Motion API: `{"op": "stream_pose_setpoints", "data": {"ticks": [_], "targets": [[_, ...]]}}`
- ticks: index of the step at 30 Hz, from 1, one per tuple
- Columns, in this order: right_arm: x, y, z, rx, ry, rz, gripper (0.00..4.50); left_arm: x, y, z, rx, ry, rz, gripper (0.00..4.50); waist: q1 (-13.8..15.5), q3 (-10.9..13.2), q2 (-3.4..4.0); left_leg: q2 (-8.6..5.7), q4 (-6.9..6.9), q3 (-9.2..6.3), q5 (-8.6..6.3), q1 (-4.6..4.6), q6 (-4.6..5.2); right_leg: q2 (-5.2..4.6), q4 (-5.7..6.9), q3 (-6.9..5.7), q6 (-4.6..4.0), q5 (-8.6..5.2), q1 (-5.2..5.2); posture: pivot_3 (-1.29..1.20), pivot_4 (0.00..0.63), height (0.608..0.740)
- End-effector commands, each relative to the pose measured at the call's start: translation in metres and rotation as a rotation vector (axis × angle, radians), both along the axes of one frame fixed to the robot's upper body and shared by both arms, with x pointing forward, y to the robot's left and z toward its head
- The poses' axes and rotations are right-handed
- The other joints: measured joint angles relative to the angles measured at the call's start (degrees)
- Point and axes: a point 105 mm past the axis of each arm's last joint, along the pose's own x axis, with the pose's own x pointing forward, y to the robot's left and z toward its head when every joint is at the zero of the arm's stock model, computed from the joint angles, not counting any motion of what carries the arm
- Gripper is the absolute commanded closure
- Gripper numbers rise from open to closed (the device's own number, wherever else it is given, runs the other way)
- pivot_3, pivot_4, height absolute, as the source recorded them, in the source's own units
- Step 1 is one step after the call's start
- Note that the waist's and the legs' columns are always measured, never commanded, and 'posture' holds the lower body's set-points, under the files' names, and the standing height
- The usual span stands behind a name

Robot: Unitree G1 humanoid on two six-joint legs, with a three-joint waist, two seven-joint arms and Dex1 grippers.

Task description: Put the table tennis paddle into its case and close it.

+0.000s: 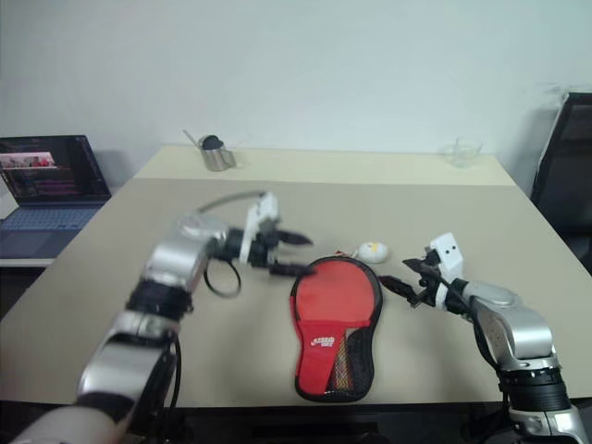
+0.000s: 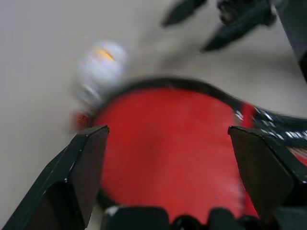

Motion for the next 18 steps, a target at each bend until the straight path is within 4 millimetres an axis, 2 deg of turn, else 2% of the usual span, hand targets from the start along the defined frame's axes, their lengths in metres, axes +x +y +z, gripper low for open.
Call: {"op": "stream_pose_setpoints", "data": {"ticks": [1,4,10,15,18], "targets": [[-0.002,0.012,0.016,0.016,-0.054,0.039,0.00,-0.005,-0.014,0.011,-0.103,-0.147,0.035,0.16,0.30,0.00,0.00,-0.02,0.01,-0.02,0.01,0.03,0.01,0.00,0.04,-0.03,-0.01,0.01,0.02,0.00,0.150,0.740],[-0.004,0.017,0.015,0.008,-0.045,0.065,0.00,0.001,-0.021,0.016,-0.207,-0.188,0.112,0.16,0.72,0.00,0.00,-0.05,0.08,-0.01,0.07,0.12,0.09,0.01,0.04,-0.08,-0.01,0.05,0.23,0.00,0.150,0.740],[0.009,0.016,0.027,0.011,-0.079,0.010,0.00,-0.002,-0.046,-0.011,-0.233,-0.196,0.134,0.16,0.55,-0.01,0.00,-0.10,0.07,0.05,0.11,0.13,0.17,-0.02,-0.09,0.19,0.21,0.15,0.27,0.00,0.150,0.740],[0.038,0.005,0.047,0.083,-0.120,-0.165,0.00,0.005,-0.054,-0.025,-0.257,-0.148,0.205,0.16,0.48,-0.01,0.00,-0.12,0.05,0.06,0.11,0.10,0.17,0.03,-0.12,0.14,0.22,0.16,0.25,0.00,0.150,0.740],[0.060,-0.004,0.050,0.078,-0.126,-0.309,0.00,0.009,-0.056,-0.033,-0.247,-0.136,0.240,0.16,0.42,-0.01,0.00,-0.13,0.05,0.06,0.11,0.15,0.17,0.05,-0.06,0.14,0.20,0.17,0.26,0.00,0.150,0.740]]}}
